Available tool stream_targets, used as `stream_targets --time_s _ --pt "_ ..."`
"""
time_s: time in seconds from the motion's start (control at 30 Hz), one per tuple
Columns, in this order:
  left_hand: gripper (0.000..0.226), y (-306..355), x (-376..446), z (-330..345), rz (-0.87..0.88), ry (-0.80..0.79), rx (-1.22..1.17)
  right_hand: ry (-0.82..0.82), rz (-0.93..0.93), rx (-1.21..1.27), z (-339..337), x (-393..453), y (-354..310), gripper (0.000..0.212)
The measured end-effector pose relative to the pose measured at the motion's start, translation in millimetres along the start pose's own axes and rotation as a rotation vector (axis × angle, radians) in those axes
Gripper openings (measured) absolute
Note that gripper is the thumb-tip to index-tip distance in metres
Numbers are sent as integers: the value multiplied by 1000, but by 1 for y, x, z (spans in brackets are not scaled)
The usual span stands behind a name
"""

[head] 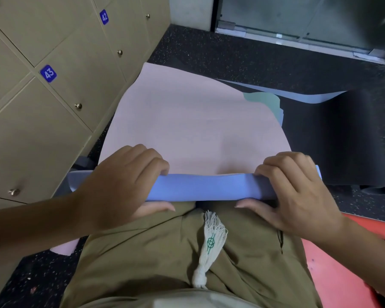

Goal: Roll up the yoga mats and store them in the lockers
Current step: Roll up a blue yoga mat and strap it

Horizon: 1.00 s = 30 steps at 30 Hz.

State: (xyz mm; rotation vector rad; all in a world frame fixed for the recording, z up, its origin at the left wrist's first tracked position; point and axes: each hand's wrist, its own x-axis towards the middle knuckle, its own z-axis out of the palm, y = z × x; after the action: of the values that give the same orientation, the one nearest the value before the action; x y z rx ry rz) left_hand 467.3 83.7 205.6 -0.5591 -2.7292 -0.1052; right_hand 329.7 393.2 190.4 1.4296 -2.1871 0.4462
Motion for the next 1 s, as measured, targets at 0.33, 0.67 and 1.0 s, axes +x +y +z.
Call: stream_targets --time_s 0.33,0.67,1.0 --pt "73 7 -2 7 68 10 269 -40 -25 -148 3 0 -12 45" --pt "69 8 -5 16 138 12 417 -39 -77 -133 8 -6 -11 43" --pt "40 7 1 17 103 -62 567 -112 -151 -113 17 -4 -5 34"
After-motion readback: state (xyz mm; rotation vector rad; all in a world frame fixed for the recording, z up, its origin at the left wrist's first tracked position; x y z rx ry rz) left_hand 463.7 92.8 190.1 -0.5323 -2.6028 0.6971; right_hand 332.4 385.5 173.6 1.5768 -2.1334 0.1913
